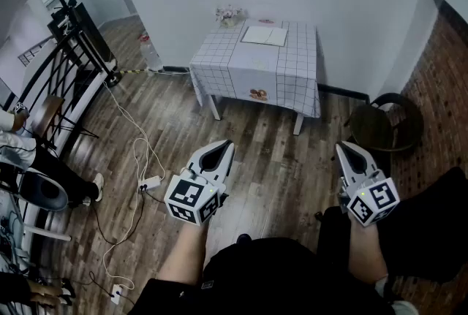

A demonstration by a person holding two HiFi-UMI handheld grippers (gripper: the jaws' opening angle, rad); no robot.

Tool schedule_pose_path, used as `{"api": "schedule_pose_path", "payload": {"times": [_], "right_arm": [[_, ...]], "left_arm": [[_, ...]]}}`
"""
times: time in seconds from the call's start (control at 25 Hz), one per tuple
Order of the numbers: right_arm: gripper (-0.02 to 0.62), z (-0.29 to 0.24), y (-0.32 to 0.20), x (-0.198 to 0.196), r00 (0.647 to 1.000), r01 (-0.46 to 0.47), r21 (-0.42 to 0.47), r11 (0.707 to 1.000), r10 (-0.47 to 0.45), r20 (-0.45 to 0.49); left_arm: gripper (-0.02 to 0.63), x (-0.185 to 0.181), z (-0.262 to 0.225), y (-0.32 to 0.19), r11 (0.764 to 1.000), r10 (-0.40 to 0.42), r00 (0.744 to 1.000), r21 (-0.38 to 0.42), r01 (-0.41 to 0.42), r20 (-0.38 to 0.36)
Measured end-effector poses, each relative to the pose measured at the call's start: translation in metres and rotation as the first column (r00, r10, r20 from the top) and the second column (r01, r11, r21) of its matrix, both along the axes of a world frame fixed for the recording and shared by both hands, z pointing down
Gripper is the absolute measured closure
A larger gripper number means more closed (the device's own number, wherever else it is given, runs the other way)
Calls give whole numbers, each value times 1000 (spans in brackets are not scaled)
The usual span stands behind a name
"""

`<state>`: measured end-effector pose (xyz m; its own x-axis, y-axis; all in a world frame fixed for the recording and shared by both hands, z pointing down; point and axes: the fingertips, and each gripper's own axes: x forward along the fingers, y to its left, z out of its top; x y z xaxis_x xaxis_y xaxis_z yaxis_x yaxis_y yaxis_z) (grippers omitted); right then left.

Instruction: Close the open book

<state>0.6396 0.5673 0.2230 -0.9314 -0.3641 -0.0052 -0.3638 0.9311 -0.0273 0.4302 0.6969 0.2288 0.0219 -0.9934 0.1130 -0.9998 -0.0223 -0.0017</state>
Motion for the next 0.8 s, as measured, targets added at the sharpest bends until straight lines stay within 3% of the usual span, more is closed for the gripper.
{"api": "schedule_pose_path", "payload": {"times": [0.24, 0.52, 0.8], "right_arm": [[592, 3, 3, 3, 1000, 9, -7, 1000, -9, 4], [592, 12, 4, 34, 1000, -9, -17, 1000, 9, 17], [592, 37, -9, 68, 994, -98, -138, 986, 103, 29]], "left_arm": [[597, 3, 8, -3, 1000, -5, 1000, -12, 5, -27], [597, 18, 11, -7, 999, -43, 999, -16, 43, -25], [597, 52, 24, -16, 999, 16, 1000, -48, -16, -9]]}}
